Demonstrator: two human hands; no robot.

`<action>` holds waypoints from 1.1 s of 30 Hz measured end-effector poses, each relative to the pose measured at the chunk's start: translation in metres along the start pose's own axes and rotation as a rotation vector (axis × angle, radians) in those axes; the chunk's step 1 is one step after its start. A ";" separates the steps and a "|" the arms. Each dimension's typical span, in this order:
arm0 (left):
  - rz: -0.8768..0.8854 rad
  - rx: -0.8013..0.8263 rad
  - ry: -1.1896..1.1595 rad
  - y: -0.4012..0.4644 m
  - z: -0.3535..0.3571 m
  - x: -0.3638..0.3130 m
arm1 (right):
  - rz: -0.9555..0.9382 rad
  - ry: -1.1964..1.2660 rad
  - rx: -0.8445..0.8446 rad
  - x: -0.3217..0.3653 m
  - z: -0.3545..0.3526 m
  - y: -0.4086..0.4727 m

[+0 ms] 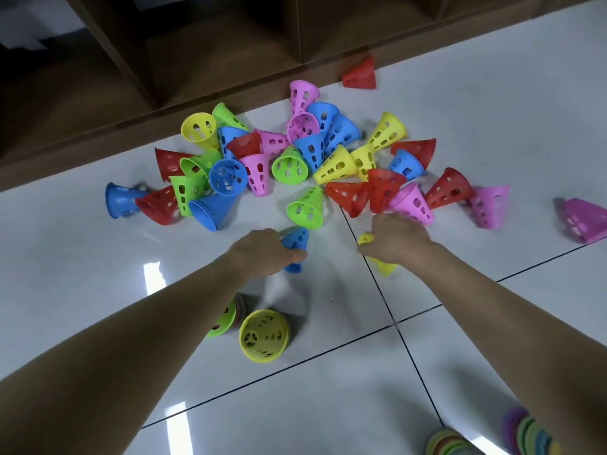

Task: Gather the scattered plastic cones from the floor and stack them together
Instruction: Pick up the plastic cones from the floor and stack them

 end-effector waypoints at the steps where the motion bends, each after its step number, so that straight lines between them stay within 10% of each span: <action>1: -0.013 0.019 -0.001 -0.004 0.002 0.002 | 0.002 -0.012 0.020 0.000 0.002 -0.001; 19: 0.054 -0.430 -0.409 -0.145 -0.086 0.053 | -0.047 1.335 0.260 0.056 -0.012 -0.089; 33: 0.069 -0.436 -0.427 -0.179 -0.018 0.082 | -0.469 1.088 0.096 0.104 -0.004 -0.172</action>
Point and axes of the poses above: each hand's wrist, its own y-axis towards the middle knuckle, its own z-axis out of the palm, x = y × z, the point moved 2 cm from there along y, towards the middle knuckle, and after that the axes turned 9 degrees about z, right-handed, at the moved point
